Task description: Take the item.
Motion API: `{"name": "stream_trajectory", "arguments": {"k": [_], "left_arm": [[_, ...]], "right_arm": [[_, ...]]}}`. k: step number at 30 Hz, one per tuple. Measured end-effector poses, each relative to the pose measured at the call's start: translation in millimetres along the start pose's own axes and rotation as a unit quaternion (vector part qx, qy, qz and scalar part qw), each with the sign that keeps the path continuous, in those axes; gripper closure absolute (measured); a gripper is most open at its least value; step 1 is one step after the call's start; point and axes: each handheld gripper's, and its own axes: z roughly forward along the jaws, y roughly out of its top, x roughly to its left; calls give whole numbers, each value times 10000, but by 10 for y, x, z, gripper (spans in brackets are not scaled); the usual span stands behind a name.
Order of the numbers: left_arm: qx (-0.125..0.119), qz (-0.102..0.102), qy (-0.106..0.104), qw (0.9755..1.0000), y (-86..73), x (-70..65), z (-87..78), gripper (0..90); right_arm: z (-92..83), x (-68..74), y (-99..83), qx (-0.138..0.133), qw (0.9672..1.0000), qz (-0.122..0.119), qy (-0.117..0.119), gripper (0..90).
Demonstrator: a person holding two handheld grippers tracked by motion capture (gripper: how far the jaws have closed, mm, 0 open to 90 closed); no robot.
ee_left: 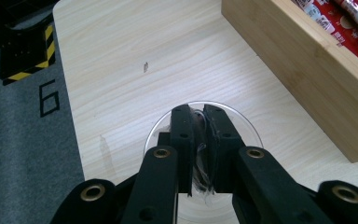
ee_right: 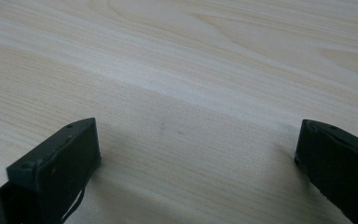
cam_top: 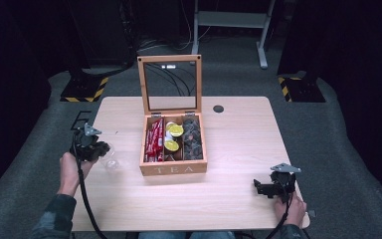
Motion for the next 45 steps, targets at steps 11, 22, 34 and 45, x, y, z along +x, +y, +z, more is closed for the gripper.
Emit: {"name": "stream_trajectory", "arguments": {"k": [11,22,34,45], "left_arm": [[93,-33,-35,9999,-15,-12,41,812],[211,-58,-105,9997,-55,-13,102,725],[-103,-238,-189,9995,10,-39,-122,242],[-464,-319,-167,9983,-99,-112,-400,64]], "right_arm": [[1,1,-1,-10,10000,3,-7,0],[1,0,0,-2,10000,0,-3,0],[3,1,0,-9,10000,7,-24,0],[4,-1,-1,-24,10000,-19,-22,0]]}}
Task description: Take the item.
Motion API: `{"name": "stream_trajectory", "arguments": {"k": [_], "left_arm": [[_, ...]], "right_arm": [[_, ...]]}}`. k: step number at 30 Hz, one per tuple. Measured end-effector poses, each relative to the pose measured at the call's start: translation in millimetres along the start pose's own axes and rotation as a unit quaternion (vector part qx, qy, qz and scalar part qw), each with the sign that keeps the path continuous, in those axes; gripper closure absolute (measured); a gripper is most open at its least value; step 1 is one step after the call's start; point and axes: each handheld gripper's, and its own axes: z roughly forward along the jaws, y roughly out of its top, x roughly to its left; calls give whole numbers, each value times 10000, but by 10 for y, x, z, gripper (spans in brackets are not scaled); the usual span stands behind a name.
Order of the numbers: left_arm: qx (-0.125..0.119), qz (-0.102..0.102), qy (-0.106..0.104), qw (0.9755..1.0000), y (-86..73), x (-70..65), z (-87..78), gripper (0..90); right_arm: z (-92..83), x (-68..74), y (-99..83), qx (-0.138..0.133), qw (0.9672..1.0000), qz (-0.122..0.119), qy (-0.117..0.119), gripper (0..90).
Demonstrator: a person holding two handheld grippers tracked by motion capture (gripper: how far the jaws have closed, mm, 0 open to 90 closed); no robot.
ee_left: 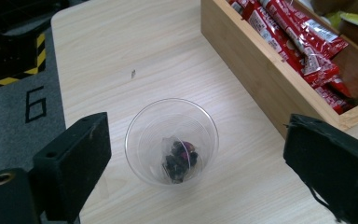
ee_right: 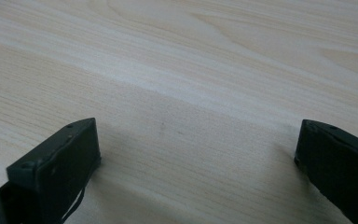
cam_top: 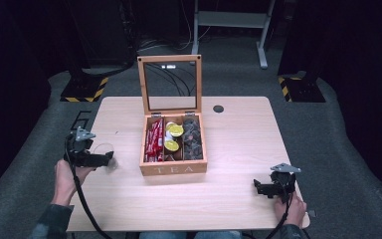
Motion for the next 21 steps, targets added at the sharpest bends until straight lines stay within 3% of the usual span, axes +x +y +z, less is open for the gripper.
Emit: {"name": "stream_trajectory", "arguments": {"k": [11,21], "left_arm": [[-365,-259,141,9989,-374,14,-180,35],[-289,-375,157,9988,-759,17,-132,25]], "right_arm": [[-2,-1,1,13,10000,2,9,0],[-2,0,1,9,10000,4,13,0]]}}
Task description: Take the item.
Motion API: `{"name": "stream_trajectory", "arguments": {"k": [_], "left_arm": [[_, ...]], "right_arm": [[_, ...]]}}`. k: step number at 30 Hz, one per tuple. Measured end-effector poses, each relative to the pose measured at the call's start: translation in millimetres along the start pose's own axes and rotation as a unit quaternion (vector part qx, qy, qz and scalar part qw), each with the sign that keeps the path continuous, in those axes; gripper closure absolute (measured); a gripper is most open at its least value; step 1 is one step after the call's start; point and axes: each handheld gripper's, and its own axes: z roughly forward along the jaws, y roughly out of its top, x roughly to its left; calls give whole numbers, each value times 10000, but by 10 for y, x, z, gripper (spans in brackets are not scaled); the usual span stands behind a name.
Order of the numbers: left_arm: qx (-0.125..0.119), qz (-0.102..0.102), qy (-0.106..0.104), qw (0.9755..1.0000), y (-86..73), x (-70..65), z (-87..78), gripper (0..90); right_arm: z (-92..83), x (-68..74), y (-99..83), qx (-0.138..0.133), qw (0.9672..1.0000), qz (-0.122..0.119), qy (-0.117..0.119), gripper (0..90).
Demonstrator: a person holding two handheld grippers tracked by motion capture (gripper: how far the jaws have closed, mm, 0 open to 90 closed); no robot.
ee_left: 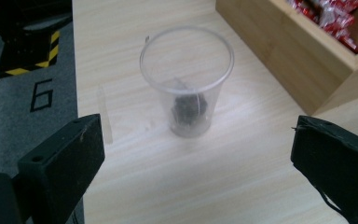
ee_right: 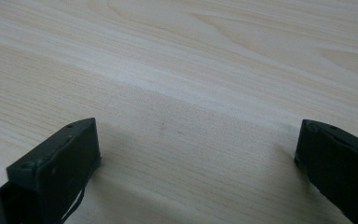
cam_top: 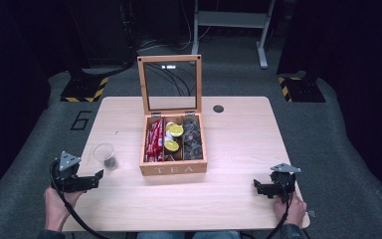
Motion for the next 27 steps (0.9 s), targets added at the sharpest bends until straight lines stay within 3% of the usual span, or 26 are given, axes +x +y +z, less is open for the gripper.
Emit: {"name": "stream_trajectory", "arguments": {"k": [10,17,20,27], "left_arm": [[133,-322,107,9993,-441,87,240,25],[356,-298,166,9988,-727,53,460,11],[334,-396,118,9986,-798,48,528,2],[399,-516,84,9978,-779,81,555,0]], "right_arm": [[0,0,0,1,10000,-4,-2,0],[-1,-1,0,8,10000,-2,4,0],[-1,-1,1,8,10000,-4,3,0],[2,2,-1,-12,10000,-2,-16,0]]}}
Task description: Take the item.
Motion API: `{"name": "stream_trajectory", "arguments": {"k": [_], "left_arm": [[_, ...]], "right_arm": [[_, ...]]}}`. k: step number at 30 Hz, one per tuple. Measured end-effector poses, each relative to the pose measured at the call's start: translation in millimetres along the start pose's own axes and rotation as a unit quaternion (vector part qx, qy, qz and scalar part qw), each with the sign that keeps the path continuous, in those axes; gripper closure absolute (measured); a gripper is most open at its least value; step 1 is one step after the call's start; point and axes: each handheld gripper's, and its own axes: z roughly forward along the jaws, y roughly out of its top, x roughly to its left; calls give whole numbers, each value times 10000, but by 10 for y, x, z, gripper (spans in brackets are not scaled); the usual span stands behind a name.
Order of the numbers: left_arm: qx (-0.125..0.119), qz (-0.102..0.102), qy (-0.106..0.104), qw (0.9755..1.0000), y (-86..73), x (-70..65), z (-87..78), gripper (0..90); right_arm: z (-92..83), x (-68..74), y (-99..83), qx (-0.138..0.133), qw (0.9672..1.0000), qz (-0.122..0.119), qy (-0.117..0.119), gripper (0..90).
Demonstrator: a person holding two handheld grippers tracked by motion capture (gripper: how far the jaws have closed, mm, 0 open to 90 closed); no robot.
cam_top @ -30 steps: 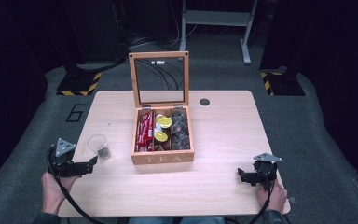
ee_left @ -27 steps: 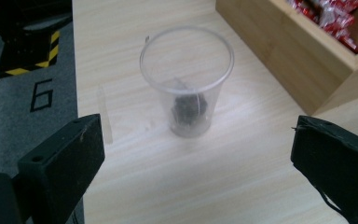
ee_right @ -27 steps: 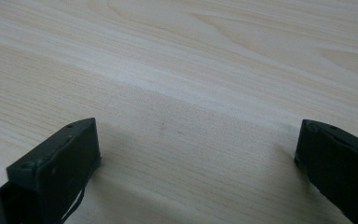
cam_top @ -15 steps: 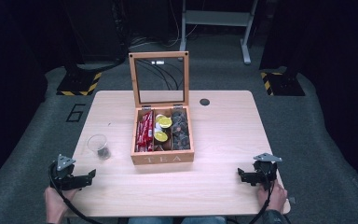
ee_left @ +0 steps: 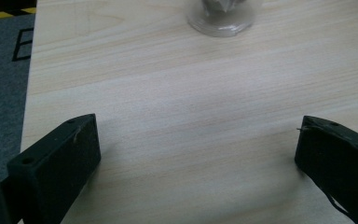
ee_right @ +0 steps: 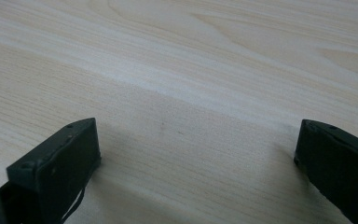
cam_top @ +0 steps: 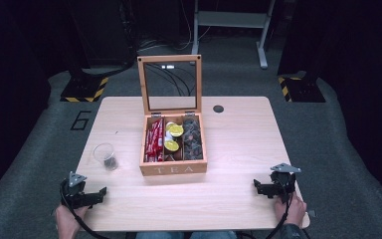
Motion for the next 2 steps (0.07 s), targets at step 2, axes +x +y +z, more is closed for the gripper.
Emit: {"name": "stream_trajectory", "arguments": {"k": [2], "left_arm": [[2,-2,1,10000,0,1,0,0]], "right_arm": [[-1,1,0,1,10000,-5,0,0]]}}
